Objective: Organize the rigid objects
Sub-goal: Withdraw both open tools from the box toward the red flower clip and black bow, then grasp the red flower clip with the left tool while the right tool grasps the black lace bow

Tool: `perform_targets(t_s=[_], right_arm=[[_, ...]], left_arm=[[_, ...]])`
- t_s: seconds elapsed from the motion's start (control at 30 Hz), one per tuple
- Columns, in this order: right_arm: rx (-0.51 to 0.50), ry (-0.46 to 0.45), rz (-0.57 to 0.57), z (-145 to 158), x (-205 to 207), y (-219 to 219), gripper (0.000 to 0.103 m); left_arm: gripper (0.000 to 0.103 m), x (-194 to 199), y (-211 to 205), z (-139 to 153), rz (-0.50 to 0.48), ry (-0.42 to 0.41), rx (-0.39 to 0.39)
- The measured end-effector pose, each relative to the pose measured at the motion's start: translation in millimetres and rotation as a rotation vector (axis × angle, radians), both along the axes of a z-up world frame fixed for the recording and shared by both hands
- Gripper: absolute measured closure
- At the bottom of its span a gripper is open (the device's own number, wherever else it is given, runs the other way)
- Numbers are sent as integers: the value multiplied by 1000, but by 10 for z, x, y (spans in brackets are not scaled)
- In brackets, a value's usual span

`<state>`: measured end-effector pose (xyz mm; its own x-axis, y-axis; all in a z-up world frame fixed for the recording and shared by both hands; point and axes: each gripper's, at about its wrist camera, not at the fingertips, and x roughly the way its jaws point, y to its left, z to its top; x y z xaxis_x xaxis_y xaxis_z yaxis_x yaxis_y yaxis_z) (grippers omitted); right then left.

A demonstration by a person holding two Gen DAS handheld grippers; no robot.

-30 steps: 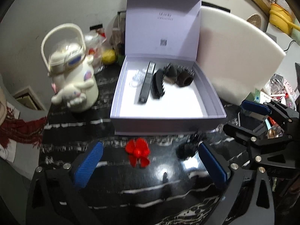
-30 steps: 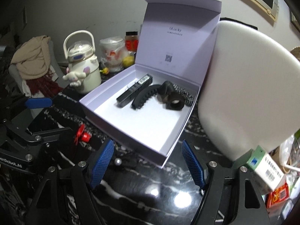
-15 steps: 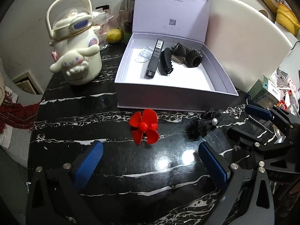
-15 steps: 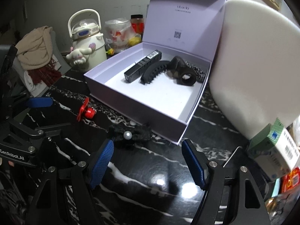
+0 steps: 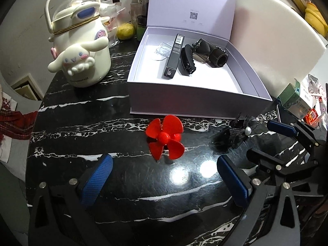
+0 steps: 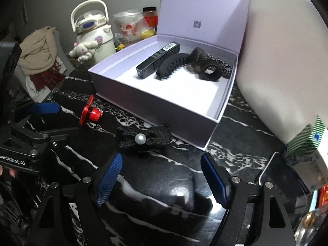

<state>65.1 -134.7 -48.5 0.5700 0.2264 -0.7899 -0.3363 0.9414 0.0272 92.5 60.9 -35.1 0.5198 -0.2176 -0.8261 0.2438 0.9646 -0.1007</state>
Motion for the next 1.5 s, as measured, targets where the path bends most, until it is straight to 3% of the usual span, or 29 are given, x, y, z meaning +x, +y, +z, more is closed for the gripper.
perform_targets(t_s=[0.2,0.27,1.0,1.1,1.23,1.3,1.5], right_arm=[[5,26,19,-86,85,77,23],[-1,28,24,-106,116,105,18],[3,64,61,-198,373,266,18],[-11,57,62,-203,366,270,21],[-36,39,65,-200,355,277,35],[-41,32,67,-196,348,272,41],[-41,32,72,-195,312,262,47]], left_arm=[[0,75,16,-49,-10,10,-11],[0,100,19,-61,-13,13,-13],[0,440,-18,-293,-5,74,-3],[0,455,-49,-316,-11,63,32],[0,451,-108,-364,-7,40,97],[0,449,-99,-361,6,36,91],[0,414,-89,-356,11,29,88]])
